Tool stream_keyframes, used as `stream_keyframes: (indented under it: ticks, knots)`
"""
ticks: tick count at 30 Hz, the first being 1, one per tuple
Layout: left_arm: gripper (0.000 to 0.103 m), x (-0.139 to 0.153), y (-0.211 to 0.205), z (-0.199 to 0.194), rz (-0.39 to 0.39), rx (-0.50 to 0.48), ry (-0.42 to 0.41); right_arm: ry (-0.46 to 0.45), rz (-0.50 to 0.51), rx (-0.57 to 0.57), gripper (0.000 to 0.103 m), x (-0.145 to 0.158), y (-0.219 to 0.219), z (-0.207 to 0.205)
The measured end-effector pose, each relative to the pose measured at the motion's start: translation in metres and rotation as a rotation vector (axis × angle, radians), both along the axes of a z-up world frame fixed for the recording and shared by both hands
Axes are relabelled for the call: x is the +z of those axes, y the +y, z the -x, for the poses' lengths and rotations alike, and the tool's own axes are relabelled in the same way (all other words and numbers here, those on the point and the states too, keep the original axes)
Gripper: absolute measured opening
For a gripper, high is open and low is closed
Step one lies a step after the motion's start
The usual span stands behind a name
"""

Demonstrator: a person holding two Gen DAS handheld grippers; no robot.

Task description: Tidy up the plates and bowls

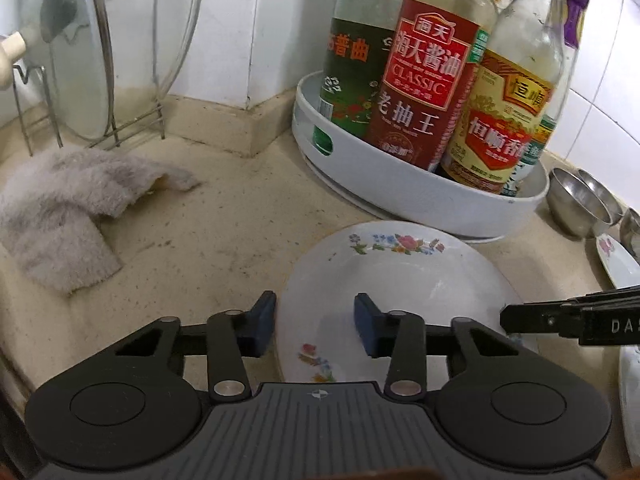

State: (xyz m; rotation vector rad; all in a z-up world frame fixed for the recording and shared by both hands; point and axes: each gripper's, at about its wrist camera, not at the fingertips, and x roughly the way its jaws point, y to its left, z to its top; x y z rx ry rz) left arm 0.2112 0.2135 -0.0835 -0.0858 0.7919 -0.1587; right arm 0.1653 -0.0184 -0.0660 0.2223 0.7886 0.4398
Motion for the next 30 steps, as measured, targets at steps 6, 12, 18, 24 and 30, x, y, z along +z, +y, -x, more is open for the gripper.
stream_keyframes:
  ticks: [6, 12, 18, 24, 30]
  knots:
    - [0.049, 0.0, -0.012, 0.016, 0.09, -0.075, 0.019, 0.008, 0.001, -0.063, 0.02, -0.003, -0.022, 0.012]
    - [0.051, -0.005, -0.013, 0.026, 0.159, -0.167, 0.007, 0.034, -0.006, -0.108, 0.021, -0.006, -0.05, 0.02]
    - [0.058, -0.006, -0.03, 0.035, 0.084, -0.191, -0.04, -0.027, 0.053, -0.082, 0.024, -0.009, -0.043, 0.039]
    - [0.058, -0.002, -0.029, 0.037, 0.153, -0.164, -0.03, 0.004, 0.005, -0.152, 0.02, -0.008, -0.051, 0.047]
    - [0.058, 0.009, -0.037, 0.042, 0.177, -0.188, -0.068, -0.026, -0.018, -0.21, 0.02, 0.002, -0.059, 0.059]
